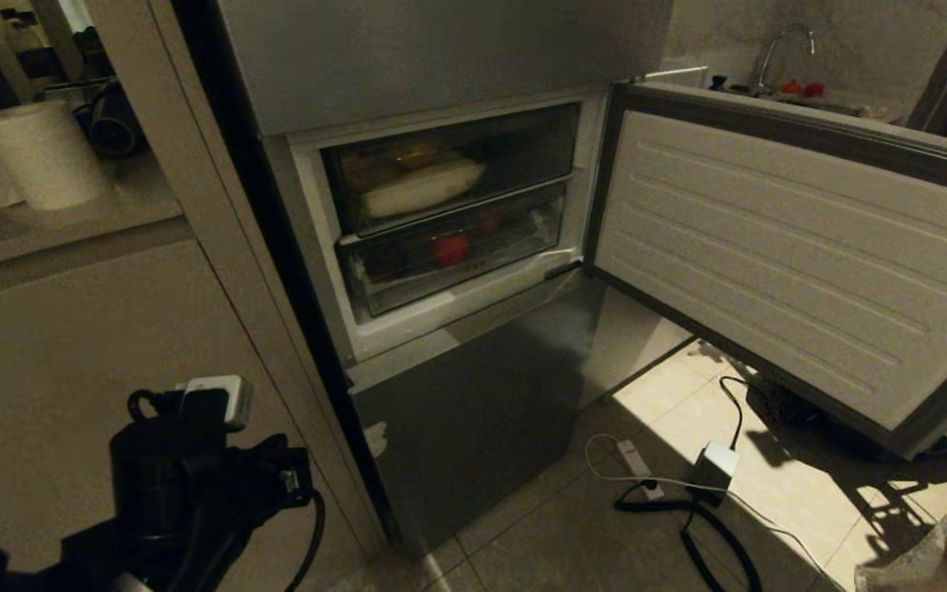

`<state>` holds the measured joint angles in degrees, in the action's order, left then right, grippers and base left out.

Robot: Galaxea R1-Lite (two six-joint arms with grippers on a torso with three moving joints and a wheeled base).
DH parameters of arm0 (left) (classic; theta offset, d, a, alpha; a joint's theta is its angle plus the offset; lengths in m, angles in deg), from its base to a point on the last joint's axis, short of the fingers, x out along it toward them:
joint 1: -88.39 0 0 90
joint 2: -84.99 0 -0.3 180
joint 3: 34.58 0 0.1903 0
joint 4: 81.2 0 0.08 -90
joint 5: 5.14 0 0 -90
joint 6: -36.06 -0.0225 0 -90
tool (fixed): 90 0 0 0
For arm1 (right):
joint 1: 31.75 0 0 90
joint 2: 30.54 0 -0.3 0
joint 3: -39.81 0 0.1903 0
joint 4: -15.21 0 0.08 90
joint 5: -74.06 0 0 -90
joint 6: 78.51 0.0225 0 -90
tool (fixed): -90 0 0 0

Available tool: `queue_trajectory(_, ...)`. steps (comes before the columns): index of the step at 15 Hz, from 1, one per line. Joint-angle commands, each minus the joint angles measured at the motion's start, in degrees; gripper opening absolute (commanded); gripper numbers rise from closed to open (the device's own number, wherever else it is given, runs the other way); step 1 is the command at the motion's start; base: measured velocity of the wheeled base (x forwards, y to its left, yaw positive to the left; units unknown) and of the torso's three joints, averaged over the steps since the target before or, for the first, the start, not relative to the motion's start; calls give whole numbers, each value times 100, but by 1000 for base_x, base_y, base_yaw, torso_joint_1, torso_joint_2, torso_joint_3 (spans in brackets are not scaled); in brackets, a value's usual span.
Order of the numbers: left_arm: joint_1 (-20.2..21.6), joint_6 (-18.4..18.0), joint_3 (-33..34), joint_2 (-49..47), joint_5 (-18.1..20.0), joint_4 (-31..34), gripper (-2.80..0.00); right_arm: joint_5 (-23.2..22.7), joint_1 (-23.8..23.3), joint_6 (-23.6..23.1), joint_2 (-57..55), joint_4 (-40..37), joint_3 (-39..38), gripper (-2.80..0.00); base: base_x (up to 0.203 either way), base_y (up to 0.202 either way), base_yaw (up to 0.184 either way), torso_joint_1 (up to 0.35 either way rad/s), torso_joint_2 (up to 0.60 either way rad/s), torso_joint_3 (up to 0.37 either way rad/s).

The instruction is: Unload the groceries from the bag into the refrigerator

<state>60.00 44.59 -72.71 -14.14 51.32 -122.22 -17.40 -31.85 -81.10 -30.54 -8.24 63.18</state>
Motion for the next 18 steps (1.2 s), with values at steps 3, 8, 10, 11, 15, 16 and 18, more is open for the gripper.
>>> queue_trajectory(3,0,8,0,7,-30,-39,-280,-3,1,3,-9,0,0,-280,0,-86,46,5,1,2)
queue_trajectory(8,0,8,3,-2,-30,-39,-280,-3,1,4,-9,0,0,-280,0,-88,47,2,4,1)
queue_trajectory(10,0,8,6,-2,-39,-39,-280,-3,1,3,-9,0,0,-280,0,-87,49,1,-1,3)
queue_trajectory(11,0,8,17,7,-39,-39,-280,-3,1,4,-9,0,0,-280,0,-84,44,6,-1,2)
queue_trajectory(15,0,-10,147,-58,-39,-39,-280,-3,1,21,-9,1,0,-280,0,-87,48,3,3,4)
queue_trajectory(16,0,-23,146,-111,-47,-39,-280,-3,1,-5,-9,0,0,-280,0,-97,49,7,2,-2)
queue_trajectory(18,0,-181,133,-198,-47,-39,-280,-3,1,4,-9,0,0,-280,0,-91,47,2,-1,3)
